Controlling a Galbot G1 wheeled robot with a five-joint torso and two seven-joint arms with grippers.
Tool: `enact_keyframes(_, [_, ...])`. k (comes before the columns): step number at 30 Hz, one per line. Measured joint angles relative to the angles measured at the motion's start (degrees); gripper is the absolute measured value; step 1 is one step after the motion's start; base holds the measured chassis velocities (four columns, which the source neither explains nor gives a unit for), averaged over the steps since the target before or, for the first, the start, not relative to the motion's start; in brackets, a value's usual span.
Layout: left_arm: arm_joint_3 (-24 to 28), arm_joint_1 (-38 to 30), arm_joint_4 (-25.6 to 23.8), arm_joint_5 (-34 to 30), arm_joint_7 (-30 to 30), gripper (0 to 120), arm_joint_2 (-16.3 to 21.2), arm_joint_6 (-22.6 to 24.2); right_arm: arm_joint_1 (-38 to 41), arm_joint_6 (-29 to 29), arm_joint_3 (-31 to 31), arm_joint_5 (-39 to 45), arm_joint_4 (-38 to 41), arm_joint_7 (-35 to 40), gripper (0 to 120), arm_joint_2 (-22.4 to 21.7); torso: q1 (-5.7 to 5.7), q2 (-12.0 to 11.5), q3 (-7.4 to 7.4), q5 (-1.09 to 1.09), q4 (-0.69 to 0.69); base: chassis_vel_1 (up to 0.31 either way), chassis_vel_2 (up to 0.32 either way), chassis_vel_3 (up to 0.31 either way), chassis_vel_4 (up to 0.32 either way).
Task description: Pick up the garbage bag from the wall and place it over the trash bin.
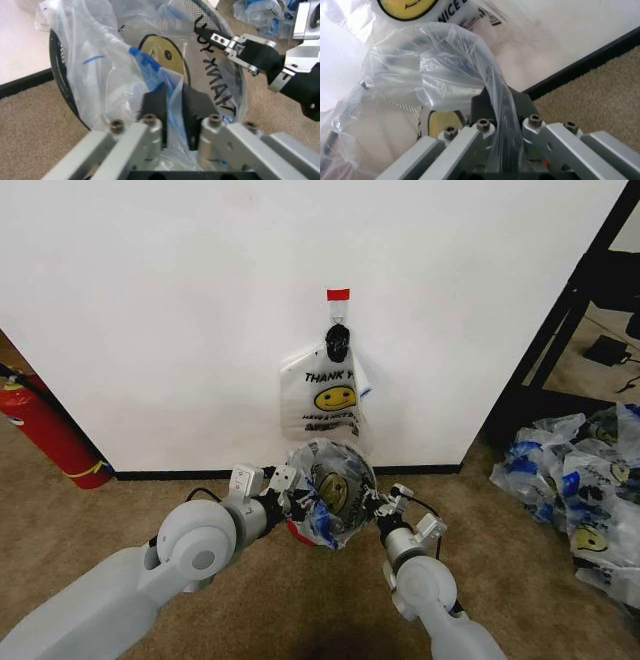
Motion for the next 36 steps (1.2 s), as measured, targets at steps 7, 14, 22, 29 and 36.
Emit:
enact_keyframes(7, [-1.92, 1.51, 0.06, 1.83, 0.66, 0, 0.71, -0.66, -0.04, -0.01, 0.42, 0.48, 0.01, 0.04, 1, 0.19, 0.0, 0.0, 0.0, 0.0, 0.0, 0.0, 0.0, 0.0, 0.0])
enact_keyframes(14, [-4.22, 3.92, 0.21, 5.02, 2.0, 0, 1.67, -1.95, 0.16, -0.01, 1.11, 1.47, -0.58, 0.01, 1, -0.07, 0.0, 0.0, 0.0, 0.0, 0.0, 0.0, 0.0, 0.0, 0.0])
enact_keyframes(22, [-4.97, 6.8, 1.62, 7.19, 2.66, 0, 0.24, -3.16, -0.75, -0.01, 2.63, 2.51, 0.17, -0.39, 1, 0.01, 0.0, 0.0, 0.0, 0.0, 0.01, 0.0, 0.0, 0.0, 0.0])
enact_keyframes(29, [-7.13, 7.04, 3.56, 8.21, 3.11, 0, 0.1, -4.2, -1.25, 0.02, 2.84, 2.78, 0.41, -0.92, 1, -0.03, 0.0, 0.0, 0.0, 0.0, -0.01, 0.0, 0.0, 0.0, 0.0])
enact_keyframes(36, [-9.13, 8.46, 1.71, 9.2, 3.12, 0, 1.46, -4.55, -1.11, 0.22, 3.01, 2.72, -0.18, -1.11, 1, 0.3, 0.0, 0.0, 0.0, 0.01, 0.0, 0.0, 0.0, 0.0, 0.0])
